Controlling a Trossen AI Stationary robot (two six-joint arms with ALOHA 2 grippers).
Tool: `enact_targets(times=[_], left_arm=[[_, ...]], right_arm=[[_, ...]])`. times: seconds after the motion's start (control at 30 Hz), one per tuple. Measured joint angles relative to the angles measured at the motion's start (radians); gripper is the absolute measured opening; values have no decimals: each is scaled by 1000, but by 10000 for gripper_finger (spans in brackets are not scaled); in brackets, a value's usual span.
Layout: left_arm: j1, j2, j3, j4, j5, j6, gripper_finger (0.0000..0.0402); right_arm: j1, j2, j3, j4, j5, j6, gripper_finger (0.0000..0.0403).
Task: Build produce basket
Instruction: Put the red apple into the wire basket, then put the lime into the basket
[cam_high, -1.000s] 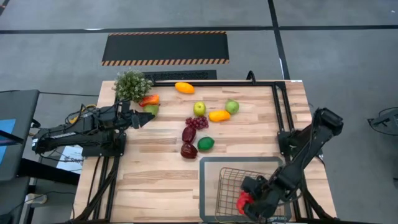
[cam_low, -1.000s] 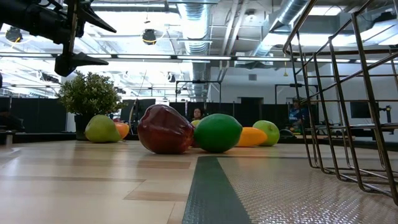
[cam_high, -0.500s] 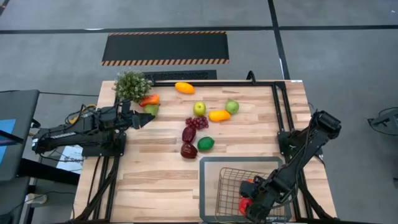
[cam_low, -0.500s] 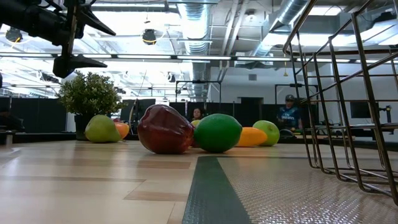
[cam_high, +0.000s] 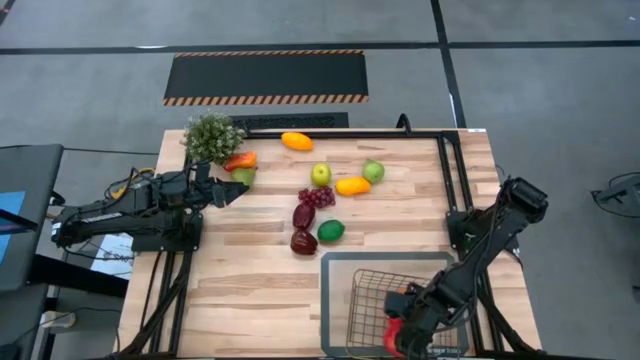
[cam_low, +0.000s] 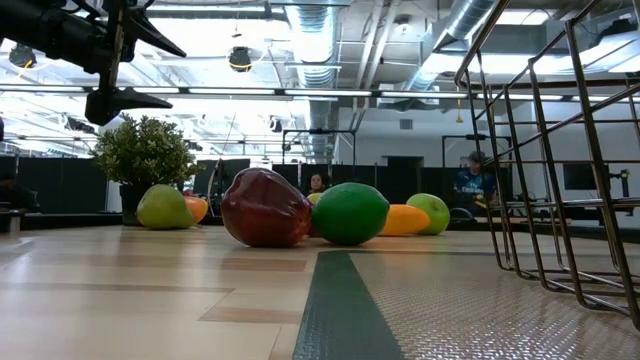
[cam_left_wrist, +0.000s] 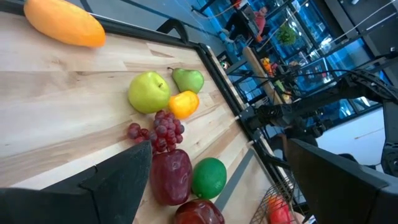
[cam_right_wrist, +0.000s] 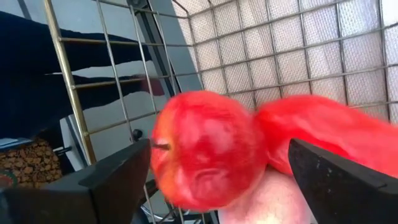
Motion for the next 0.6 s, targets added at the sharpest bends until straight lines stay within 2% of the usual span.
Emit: enact_targets(times=[0.3, 0.43, 0.6], left_arm=[[0, 0, 0, 0, 0, 6, 360], [0, 0, 0, -1, 0, 6, 360], [0, 0, 0, -1, 0, 7, 360]], right_arm=[[-12, -1, 0, -5, -12, -10, 387], [-34, -6, 3, -1, -72, -16, 386], [-94, -65, 70, -56, -126, -93, 386]])
